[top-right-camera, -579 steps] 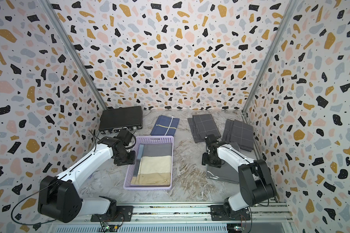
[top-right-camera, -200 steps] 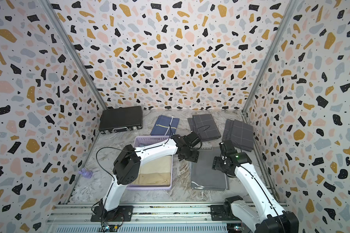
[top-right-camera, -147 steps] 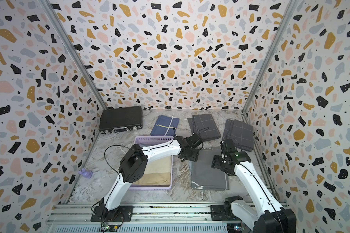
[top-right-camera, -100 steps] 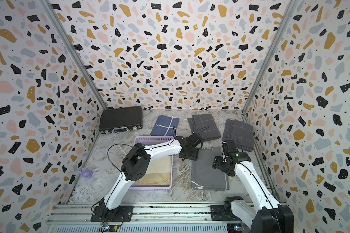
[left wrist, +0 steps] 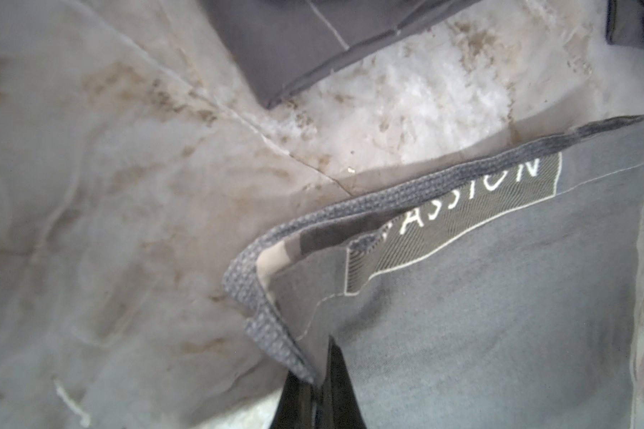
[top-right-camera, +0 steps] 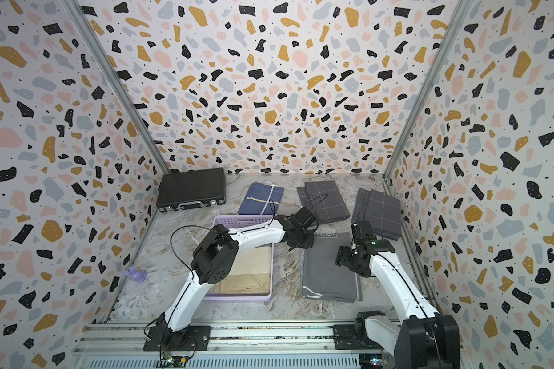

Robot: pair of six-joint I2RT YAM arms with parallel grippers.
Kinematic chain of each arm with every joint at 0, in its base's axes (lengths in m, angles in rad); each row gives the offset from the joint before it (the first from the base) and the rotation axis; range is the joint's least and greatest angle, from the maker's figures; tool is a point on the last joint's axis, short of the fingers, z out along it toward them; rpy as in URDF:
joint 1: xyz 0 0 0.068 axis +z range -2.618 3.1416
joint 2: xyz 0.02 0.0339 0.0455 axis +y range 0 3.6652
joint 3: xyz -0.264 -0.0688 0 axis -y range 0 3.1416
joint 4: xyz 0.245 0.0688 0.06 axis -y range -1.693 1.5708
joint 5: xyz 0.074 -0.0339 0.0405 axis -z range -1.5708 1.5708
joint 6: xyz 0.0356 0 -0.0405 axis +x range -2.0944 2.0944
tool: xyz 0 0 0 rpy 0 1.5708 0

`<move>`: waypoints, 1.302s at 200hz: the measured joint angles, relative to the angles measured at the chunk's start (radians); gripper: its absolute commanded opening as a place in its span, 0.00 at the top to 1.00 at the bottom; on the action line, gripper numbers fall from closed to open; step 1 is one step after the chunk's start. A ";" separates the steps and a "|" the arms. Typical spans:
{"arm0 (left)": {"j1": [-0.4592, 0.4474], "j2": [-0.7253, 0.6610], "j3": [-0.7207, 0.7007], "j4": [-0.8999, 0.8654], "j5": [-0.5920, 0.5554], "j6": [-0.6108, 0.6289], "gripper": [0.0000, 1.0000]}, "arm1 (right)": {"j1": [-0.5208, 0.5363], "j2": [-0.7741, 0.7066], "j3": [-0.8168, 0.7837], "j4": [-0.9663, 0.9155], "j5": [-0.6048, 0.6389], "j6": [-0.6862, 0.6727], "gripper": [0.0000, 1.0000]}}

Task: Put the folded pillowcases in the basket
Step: Pick up the pillowcase from the center of the board.

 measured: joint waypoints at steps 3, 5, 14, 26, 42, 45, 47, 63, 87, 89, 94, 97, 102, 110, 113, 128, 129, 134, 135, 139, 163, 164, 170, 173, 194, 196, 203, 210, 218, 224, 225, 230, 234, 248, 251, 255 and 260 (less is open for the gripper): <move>0.003 0.000 0.000 -0.001 0.001 0.003 1.00 | 0.000 0.002 -0.002 0.001 -0.001 0.000 0.20; 0.004 0.000 0.000 -0.001 0.003 0.005 1.00 | 0.000 0.003 -0.002 0.002 -0.002 0.000 0.20; 0.014 0.000 0.002 -0.004 0.009 0.016 1.00 | 0.000 0.008 -0.005 0.005 -0.003 0.000 0.20; 0.032 0.000 0.013 -0.023 0.018 0.036 1.00 | 0.000 0.015 -0.008 0.011 -0.003 0.000 0.20; 0.058 0.004 0.051 -0.061 0.022 0.072 1.00 | -0.001 0.027 -0.013 0.022 -0.003 0.000 0.20; 0.061 0.006 0.062 -0.069 0.023 0.079 1.00 | -0.001 0.029 -0.015 0.024 -0.003 0.000 0.20; 0.063 0.008 0.070 -0.074 0.023 0.082 1.00 | -0.001 0.031 -0.017 0.025 -0.003 0.000 0.20; 0.079 0.030 0.141 -0.108 0.023 0.121 1.00 | -0.002 0.049 -0.032 0.040 -0.008 0.002 0.20; 0.090 0.048 0.188 -0.133 0.023 0.159 1.00 | -0.002 0.087 -0.059 0.059 -0.030 0.005 0.20; 0.090 0.048 0.188 -0.135 0.023 0.160 1.00 | -0.002 0.089 -0.062 0.062 -0.034 0.005 0.20; 0.089 0.049 0.188 -0.141 0.023 0.165 1.00 | -0.002 0.094 -0.070 0.070 -0.045 0.006 0.20; 0.089 0.050 0.188 -0.144 0.023 0.167 1.00 | -0.002 0.096 -0.075 0.074 -0.052 0.009 0.21; 0.088 0.051 0.188 -0.148 0.023 0.169 1.00 | -0.002 0.098 -0.084 0.080 -0.065 0.011 0.20; 0.086 0.053 0.186 -0.154 0.023 0.174 1.00 | -0.002 0.097 -0.100 0.092 -0.089 0.017 0.20; 0.086 0.053 0.185 -0.156 0.023 0.175 1.00 | -0.002 0.097 -0.106 0.096 -0.097 0.018 0.21; 0.085 0.054 0.173 -0.164 0.023 0.177 1.00 | -0.002 0.087 -0.139 0.116 -0.143 0.027 0.20; 0.085 0.054 0.172 -0.165 0.023 0.177 1.00 | -0.002 0.087 -0.141 0.117 -0.148 0.028 0.21; 0.085 0.054 0.167 -0.166 0.023 0.177 1.00 | -0.002 0.085 -0.149 0.120 -0.162 0.030 0.21; 0.085 0.054 0.166 -0.166 0.022 0.177 1.00 | -0.002 0.085 -0.150 0.121 -0.164 0.030 0.20; 0.085 0.054 0.162 -0.166 0.022 0.177 0.96 | -0.002 0.085 -0.155 0.123 -0.175 0.032 0.21; 0.085 0.053 0.131 -0.166 0.014 0.176 0.85 | -0.002 0.090 -0.172 0.138 -0.211 0.033 0.25; 0.085 0.053 0.129 -0.166 0.014 0.176 0.84 | -0.002 0.090 -0.172 0.138 -0.212 0.033 0.25; 0.085 0.051 0.121 -0.164 0.013 0.177 0.77 | -0.002 0.093 -0.174 0.139 -0.215 0.033 0.27; 0.085 0.051 0.117 -0.162 0.012 0.175 0.75 | -0.002 0.095 -0.174 0.139 -0.216 0.033 0.28; 0.085 0.042 0.103 -0.163 -0.002 0.172 0.85 | -0.003 0.103 -0.174 0.146 -0.219 0.032 0.39; 0.085 0.042 0.103 -0.162 -0.001 0.173 0.87 | -0.004 0.105 -0.174 0.147 -0.219 0.028 0.41; 0.085 0.042 0.101 -0.160 0.000 0.169 0.93 | -0.004 0.108 -0.174 0.150 -0.220 0.027 0.48; 0.085 0.041 0.100 -0.158 0.000 0.165 0.98 | -0.004 0.111 -0.176 0.154 -0.220 0.025 0.56; 0.085 0.040 0.100 -0.159 0.003 0.166 1.00 | -0.004 0.113 -0.180 0.161 -0.224 0.019 0.64; 0.085 0.040 0.100 -0.159 0.005 0.167 1.00 | -0.004 0.113 -0.187 0.167 -0.229 0.022 0.70; 0.085 0.040 0.100 -0.159 0.007 0.167 1.00 | -0.004 0.113 -0.187 0.168 -0.230 0.024 0.71; 0.085 0.040 0.100 -0.158 0.009 0.164 1.00 | -0.004 0.113 -0.192 0.173 -0.234 0.027 0.75; 0.085 0.040 0.100 -0.158 0.011 0.164 1.00 | -0.004 0.112 -0.196 0.177 -0.237 0.034 0.79; 0.085 0.040 0.100 -0.158 0.023 0.160 1.00 | -0.004 0.112 -0.203 0.185 -0.240 0.037 0.92; 0.086 0.040 0.100 -0.158 0.024 0.159 1.00 | -0.004 0.112 -0.204 0.186 -0.242 0.027 0.94; 0.086 0.040 0.100 -0.158 0.026 0.158 1.00 | -0.004 0.112 -0.204 0.188 -0.243 0.034 0.97; 0.086 0.040 0.100 -0.158 0.026 0.157 1.00 | -0.004 0.112 -0.204 0.190 -0.246 0.034 1.00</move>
